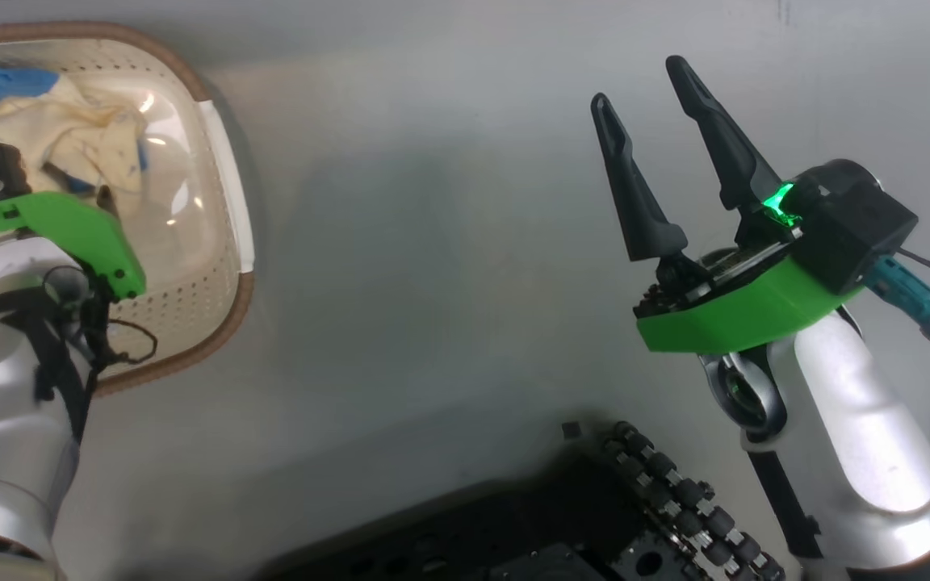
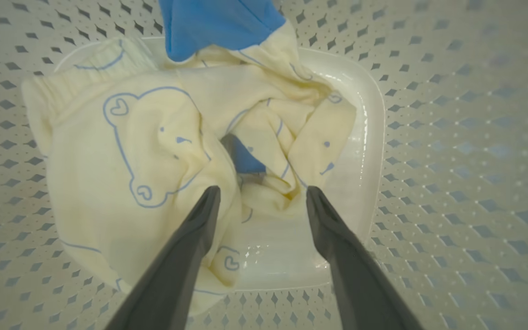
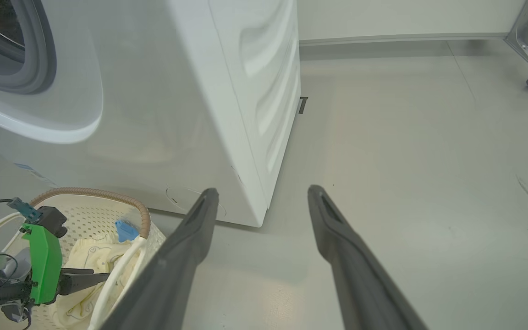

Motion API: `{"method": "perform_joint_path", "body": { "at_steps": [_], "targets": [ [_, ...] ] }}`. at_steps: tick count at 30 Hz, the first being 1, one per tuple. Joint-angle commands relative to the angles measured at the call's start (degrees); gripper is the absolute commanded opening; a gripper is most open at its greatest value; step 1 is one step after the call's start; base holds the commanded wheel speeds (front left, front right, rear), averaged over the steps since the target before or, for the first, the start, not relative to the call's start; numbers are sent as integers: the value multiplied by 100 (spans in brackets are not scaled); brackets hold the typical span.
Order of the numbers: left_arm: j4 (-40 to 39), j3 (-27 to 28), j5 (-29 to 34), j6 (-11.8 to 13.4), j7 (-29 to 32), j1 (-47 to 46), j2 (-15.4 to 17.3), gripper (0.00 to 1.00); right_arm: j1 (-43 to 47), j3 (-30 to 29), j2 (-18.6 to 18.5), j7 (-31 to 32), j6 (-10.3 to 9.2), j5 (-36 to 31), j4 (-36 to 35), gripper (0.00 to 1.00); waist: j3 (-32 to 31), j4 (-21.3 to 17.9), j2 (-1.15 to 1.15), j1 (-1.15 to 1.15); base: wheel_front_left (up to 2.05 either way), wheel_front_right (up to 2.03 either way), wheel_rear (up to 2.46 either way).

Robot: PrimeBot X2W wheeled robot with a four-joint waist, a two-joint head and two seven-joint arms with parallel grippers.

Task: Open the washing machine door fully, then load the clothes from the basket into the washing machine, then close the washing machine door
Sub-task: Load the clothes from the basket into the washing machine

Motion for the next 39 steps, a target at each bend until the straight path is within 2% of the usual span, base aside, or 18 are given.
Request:
{"method": "perform_joint_path", "body": {
  "at_steps": [1, 11, 18, 19, 20, 22, 23, 30, 39],
  "targets": [
    [2, 139, -24, 88, 18, 3, 291, 100, 111, 124, -43, -52, 21, 93, -190, 100, 290, -235, 0, -1, 0, 0, 0],
    [76, 179, -60, 236, 24, -225, 625, 100, 38, 236, -43, -53, 21, 355, -235, 100, 696, -525, 0, -1, 0, 0, 0],
    [116, 236, -132, 431, -9, -274, 715, 100, 18, 316, -43, -53, 21, 454, -267, 100, 804, -652, 0, -1, 0, 0, 0],
    [119, 231, -130, 462, -35, -274, 711, 91, 16, 314, -43, -53, 21, 461, -264, 100, 806, -656, 0, -1, 0, 0, 0],
    [122, 226, -129, 481, -56, -273, 702, 49, 14, 310, -43, -53, 21, 466, -261, 100, 806, -657, 0, -1, 0, 0, 0],
    [128, 218, -133, 514, -84, -267, 680, 6, 8, 297, -43, -53, 21, 467, -247, 100, 796, -651, 0, -1, 0, 0, 0],
    [131, 218, -142, 524, -90, -260, 665, 0, 3, 285, -43, -53, 21, 463, -240, 100, 788, -643, 0, -1, 0, 0, 0],
    [147, 243, -223, 524, -260, -130, 593, 0, 3, 184, -43, -53, 21, 389, -212, 100, 676, -526, 0, -1, 0, 0, 0],
    [129, 289, -296, 543, -1020, 73, 419, 0, 72, 20, -43, -53, 21, 193, -164, 100, 356, -251, 0, -1, 0, 0, 0]
  ]
}}
